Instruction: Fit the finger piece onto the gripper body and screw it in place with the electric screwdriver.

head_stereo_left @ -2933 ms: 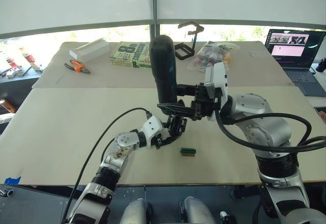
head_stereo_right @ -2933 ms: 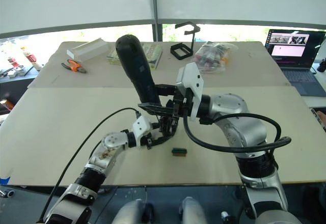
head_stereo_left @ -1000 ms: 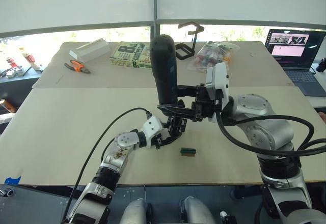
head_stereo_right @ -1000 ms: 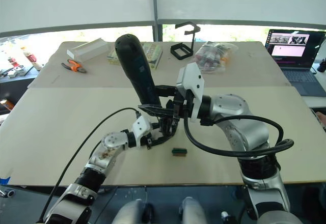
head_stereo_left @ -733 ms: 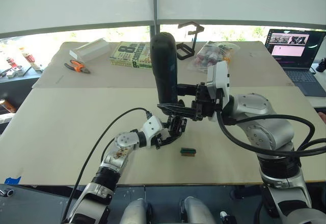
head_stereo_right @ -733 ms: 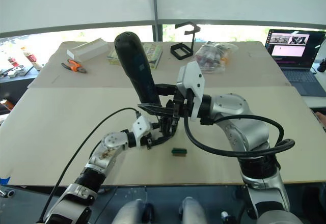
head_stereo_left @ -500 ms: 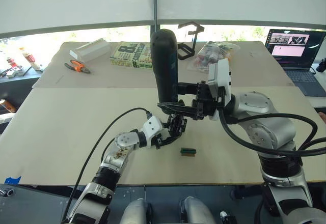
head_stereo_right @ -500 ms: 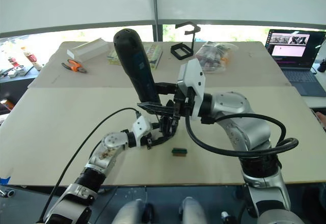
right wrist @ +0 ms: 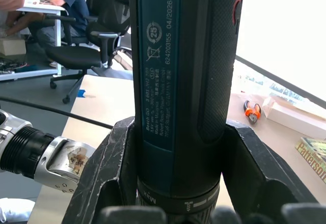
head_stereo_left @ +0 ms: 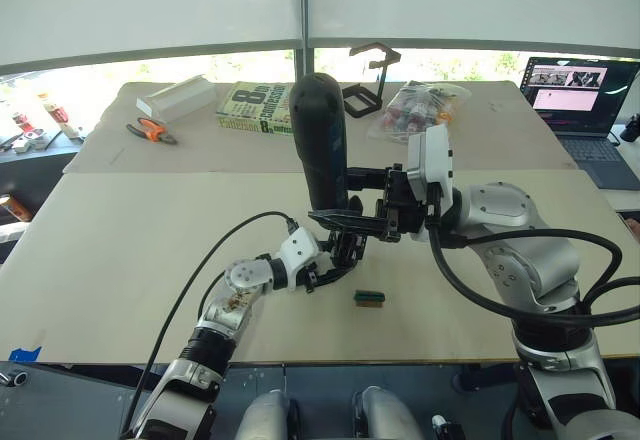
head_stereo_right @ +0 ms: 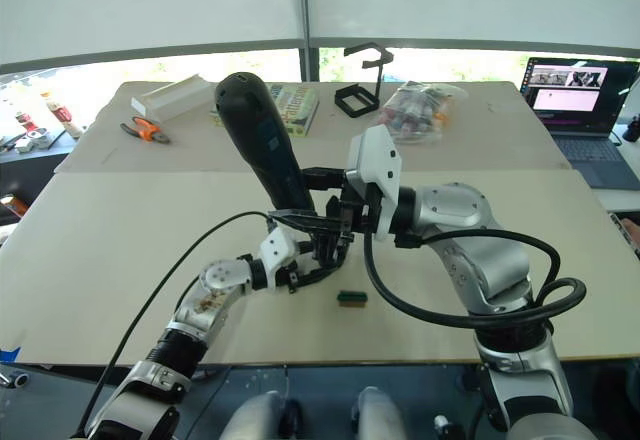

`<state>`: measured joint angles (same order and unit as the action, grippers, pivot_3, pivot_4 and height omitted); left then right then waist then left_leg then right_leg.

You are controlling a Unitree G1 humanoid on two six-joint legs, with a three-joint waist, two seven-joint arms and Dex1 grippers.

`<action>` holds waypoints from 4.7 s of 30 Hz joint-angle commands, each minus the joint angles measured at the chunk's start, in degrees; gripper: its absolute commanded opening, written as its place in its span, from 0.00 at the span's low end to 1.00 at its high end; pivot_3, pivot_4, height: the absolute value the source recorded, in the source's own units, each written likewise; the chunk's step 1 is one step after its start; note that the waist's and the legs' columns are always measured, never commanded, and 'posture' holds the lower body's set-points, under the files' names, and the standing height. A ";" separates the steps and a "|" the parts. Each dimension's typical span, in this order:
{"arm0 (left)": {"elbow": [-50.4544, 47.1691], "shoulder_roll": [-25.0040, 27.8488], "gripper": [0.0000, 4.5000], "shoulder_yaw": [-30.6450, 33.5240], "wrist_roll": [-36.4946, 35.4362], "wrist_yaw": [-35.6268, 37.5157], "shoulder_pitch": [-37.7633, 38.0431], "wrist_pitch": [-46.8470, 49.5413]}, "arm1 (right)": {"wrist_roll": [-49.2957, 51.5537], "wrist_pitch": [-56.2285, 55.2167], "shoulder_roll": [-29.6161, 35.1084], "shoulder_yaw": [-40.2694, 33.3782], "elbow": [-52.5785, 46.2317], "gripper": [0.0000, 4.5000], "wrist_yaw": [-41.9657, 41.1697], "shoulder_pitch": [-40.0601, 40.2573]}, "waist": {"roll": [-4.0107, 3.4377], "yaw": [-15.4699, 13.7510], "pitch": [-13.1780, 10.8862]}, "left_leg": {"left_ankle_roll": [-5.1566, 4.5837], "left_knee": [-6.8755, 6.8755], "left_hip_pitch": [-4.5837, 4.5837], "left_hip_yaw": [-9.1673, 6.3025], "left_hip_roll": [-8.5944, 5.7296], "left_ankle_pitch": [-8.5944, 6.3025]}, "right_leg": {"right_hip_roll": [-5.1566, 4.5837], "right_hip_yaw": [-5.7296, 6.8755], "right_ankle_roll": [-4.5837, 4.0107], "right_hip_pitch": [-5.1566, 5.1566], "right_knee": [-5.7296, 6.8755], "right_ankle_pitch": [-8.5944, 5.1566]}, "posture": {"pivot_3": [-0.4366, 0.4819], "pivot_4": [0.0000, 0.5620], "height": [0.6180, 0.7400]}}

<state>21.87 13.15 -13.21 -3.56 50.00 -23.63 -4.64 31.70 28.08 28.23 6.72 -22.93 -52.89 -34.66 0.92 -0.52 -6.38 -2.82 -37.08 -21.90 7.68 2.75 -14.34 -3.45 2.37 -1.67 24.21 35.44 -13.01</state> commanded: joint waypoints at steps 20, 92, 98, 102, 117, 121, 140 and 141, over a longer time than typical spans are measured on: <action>-2.65 0.09 0.51 -0.03 -0.68 0.29 -0.86 0.26 | 0.34 -1.81 -0.54 -1.18 -0.76 0.43 0.00 0.65 | 0.00 0.00 0.00 | 0.00 0.00 0.00 0.00 0.00 0.00 | 0.00 0.00 0.00 0.00 0.00 0.00 | 0.48 0.27 1.00; -1.76 0.62 0.51 0.27 -0.81 0.90 -2.03 -0.38 | -8.84 -1.13 6.17 6.96 13.00 0.43 -0.63 -1.77 | 0.04 -0.17 0.17 | 0.00 -0.01 0.29 0.01 0.01 0.00 | -0.10 -0.03 0.00 -0.20 0.02 -0.01 | 0.48 0.27 1.00; -3.25 0.39 0.51 0.13 -1.37 1.30 -2.76 0.65 | -4.75 3.66 6.30 4.92 13.73 0.43 -0.56 -4.33 | 0.05 -0.13 0.18 | 0.01 -0.01 0.26 0.02 0.06 0.00 | -0.12 -0.03 -0.01 -0.17 0.01 0.00 | 0.48 0.27 1.00; -3.55 0.00 0.51 -0.19 -1.60 1.82 -4.30 1.24 | -3.64 5.37 6.09 4.31 13.78 0.43 -0.84 -5.23 | 0.06 -0.19 0.18 | 0.01 -0.01 0.20 0.02 0.06 0.00 | -0.14 -0.03 -0.03 -0.14 0.00 0.00 | 0.48 0.27 1.00; -1.98 -1.07 0.51 0.31 -2.11 1.43 -6.57 2.30 | -2.64 7.21 7.38 3.92 13.67 0.43 -2.33 -5.66 | 0.06 -0.25 0.17 | 0.00 -0.01 0.04 0.00 0.03 0.00 | -0.37 0.04 -0.03 -0.08 -0.09 0.01 | 0.48 0.27 1.00; -1.35 -1.24 0.51 0.34 -2.10 1.67 -7.21 2.24 | -3.95 6.14 7.78 5.15 13.40 0.43 -2.86 -4.24 | 0.07 -0.33 0.17 | 0.00 -0.01 0.02 -0.01 0.00 0.00 | -0.42 0.10 -0.02 -0.10 -0.12 0.01 | 0.48 0.27 1.00; -0.66 -0.11 0.51 0.33 -2.17 2.31 -7.28 1.87 | -13.15 -1.15 11.92 11.49 21.50 0.43 -2.47 -6.07 | 0.07 -0.20 0.19 | -0.02 -0.01 0.19 -0.01 -0.01 0.01 | -0.49 0.13 0.00 -0.21 -0.10 0.01 | 0.48 0.27 1.00; -0.65 -0.04 0.51 0.36 -2.19 2.36 -7.35 1.87 | -13.04 -0.90 12.35 11.97 21.61 0.43 -2.98 -6.50 | 0.07 -0.19 0.19 | -0.02 0.00 0.19 -0.01 -0.01 0.01 | -0.49 0.13 0.00 -0.21 -0.10 0.01 | 0.48 0.27 1.00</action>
<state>25.06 13.30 -14.32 -3.43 50.76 -28.69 -0.83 30.07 24.16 35.81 15.54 -10.55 -57.48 -43.62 1.00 -0.71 -6.19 -2.84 -37.09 -21.70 7.67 2.74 -14.33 -3.94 2.49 -1.67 24.01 35.33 -13.00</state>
